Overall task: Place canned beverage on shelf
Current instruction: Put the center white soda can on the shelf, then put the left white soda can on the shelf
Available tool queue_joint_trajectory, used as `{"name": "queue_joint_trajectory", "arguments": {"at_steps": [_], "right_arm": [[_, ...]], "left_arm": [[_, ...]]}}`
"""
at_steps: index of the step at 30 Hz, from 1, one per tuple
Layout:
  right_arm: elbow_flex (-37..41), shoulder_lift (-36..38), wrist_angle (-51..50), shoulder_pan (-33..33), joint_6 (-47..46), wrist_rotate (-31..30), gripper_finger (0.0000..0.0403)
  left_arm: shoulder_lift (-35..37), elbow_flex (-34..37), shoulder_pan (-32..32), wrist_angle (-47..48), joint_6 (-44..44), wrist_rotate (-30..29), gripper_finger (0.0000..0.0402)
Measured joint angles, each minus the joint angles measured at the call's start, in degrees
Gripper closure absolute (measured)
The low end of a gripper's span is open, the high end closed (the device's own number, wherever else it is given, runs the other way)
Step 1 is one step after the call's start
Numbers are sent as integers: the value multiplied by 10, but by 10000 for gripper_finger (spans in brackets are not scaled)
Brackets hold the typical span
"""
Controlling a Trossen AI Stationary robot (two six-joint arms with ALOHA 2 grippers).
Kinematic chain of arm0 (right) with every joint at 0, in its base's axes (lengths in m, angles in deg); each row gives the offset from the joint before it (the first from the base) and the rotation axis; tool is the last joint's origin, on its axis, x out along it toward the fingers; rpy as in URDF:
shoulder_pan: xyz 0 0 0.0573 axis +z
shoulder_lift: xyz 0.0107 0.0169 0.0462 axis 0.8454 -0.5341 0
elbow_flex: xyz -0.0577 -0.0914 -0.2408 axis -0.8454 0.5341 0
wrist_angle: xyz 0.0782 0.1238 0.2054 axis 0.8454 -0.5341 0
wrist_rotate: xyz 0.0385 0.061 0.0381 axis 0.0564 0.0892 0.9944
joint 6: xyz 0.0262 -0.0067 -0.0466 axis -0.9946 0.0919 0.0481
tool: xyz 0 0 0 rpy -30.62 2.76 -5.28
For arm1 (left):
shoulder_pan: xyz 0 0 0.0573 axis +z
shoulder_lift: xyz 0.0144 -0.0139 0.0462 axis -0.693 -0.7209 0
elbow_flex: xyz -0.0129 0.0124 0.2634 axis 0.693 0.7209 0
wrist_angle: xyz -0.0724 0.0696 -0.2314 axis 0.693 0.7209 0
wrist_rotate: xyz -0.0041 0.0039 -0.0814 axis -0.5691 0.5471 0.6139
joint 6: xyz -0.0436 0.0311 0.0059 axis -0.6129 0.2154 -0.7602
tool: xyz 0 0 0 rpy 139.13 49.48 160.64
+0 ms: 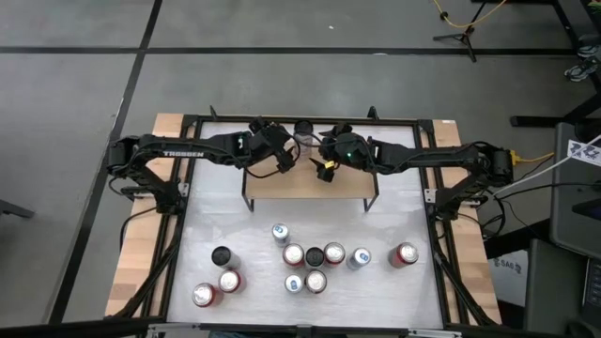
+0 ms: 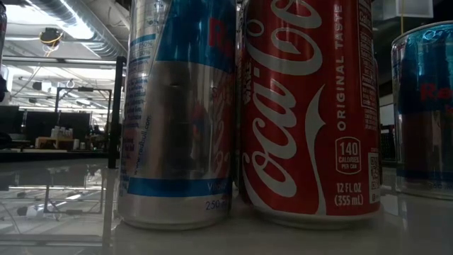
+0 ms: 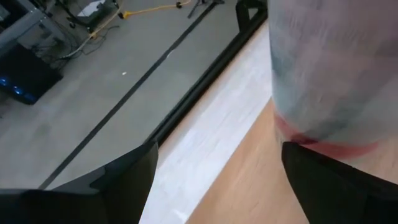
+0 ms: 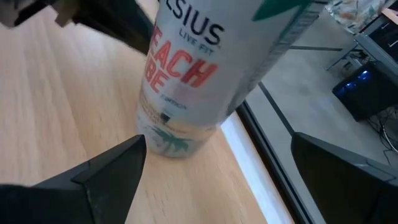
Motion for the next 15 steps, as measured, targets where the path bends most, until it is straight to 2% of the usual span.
{"name": "queue_joint_trajectory", "arguments": {"at_steps": [7, 15], "right_arm": [[0, 0, -17, 0, 0, -4, 11], [0, 2, -34, 0, 0, -4, 11]], "left_arm": [[-13, 0, 0, -12, 9, -3, 60], [16, 0, -7, 15, 11, -27, 60]]}}
